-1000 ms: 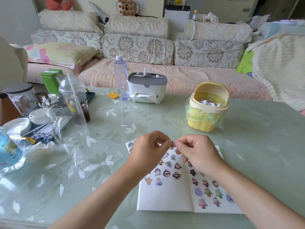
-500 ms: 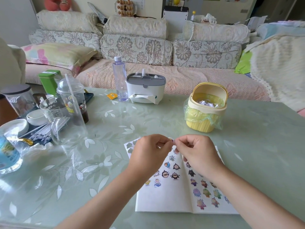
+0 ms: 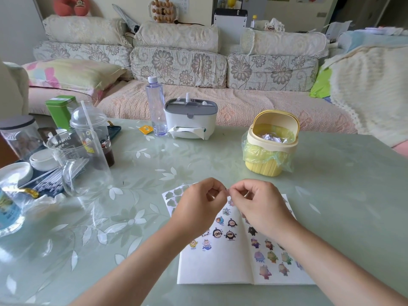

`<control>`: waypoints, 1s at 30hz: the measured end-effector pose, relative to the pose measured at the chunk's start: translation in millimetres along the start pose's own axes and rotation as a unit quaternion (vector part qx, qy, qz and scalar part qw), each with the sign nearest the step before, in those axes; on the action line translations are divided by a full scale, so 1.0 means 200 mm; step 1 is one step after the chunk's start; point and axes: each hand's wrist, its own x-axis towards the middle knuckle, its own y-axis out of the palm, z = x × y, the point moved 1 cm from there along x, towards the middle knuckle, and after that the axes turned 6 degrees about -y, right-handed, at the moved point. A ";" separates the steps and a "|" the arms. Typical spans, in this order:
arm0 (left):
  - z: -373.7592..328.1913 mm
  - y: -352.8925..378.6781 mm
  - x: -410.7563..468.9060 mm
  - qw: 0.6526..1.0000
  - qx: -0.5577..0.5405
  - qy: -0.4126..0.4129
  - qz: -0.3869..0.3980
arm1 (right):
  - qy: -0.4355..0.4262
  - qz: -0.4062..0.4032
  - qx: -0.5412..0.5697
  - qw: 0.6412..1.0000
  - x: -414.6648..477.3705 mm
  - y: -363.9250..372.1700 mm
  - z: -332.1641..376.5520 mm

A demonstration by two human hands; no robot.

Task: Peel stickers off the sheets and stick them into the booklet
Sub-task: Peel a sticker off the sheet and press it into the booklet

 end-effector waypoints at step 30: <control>-0.13 0.12 0.15 0.992 -0.116 -0.016 0.040 | 0.073 -0.086 0.131 0.985 0.06 -0.12 -0.04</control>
